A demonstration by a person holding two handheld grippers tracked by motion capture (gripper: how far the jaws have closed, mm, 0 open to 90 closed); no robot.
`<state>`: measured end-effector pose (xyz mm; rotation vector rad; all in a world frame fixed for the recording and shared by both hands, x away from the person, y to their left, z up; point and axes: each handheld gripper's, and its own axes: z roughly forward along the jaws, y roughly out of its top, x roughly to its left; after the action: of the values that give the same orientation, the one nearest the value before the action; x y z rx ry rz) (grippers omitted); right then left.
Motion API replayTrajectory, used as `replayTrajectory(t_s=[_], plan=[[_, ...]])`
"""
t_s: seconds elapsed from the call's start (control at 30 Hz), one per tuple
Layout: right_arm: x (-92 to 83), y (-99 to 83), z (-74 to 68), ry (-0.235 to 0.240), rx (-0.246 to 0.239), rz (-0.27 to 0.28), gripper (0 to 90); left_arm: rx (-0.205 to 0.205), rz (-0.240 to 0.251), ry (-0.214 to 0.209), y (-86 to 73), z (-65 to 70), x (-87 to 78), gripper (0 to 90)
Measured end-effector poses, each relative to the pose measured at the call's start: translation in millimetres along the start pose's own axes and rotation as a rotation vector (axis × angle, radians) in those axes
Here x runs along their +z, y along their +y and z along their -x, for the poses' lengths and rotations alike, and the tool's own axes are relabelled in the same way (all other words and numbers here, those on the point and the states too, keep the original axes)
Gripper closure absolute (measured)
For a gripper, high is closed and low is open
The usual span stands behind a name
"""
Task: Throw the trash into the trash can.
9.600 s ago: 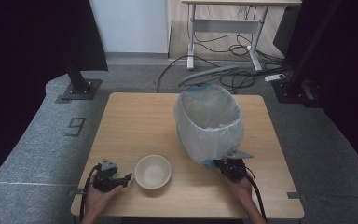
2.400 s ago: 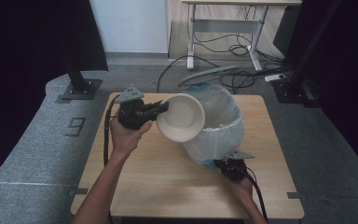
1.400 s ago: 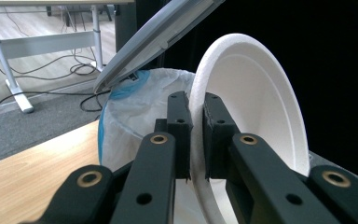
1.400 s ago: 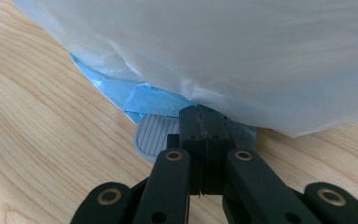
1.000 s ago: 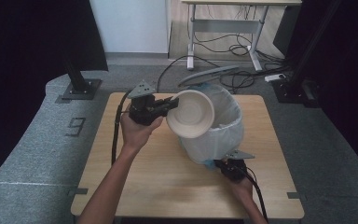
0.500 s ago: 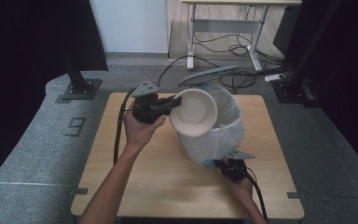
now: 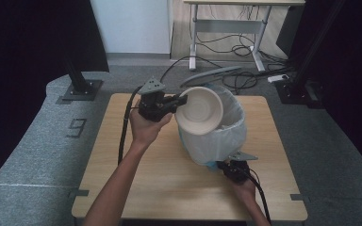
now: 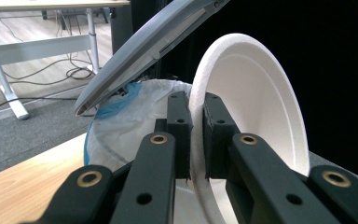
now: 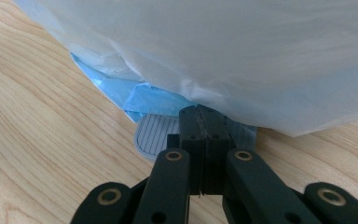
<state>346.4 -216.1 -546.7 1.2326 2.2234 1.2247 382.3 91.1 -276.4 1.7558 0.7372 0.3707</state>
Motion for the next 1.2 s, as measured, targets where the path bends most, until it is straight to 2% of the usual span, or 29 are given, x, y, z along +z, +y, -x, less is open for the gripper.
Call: replayTrajectory(t_s=[0.7, 1.2], plan=[[-0.1, -0.2, 0.3, 0.002, -0.001, 0.0, 88.8, 0.008, -0.007, -0.013, 5.7, 5.8, 28.3, 83.7], [-0.1, -0.3, 0.9, 0.005, -0.001, 0.001, 88.8, 0.024, -0.019, -0.002, 14.2, 10.0, 45.7, 83.6]])
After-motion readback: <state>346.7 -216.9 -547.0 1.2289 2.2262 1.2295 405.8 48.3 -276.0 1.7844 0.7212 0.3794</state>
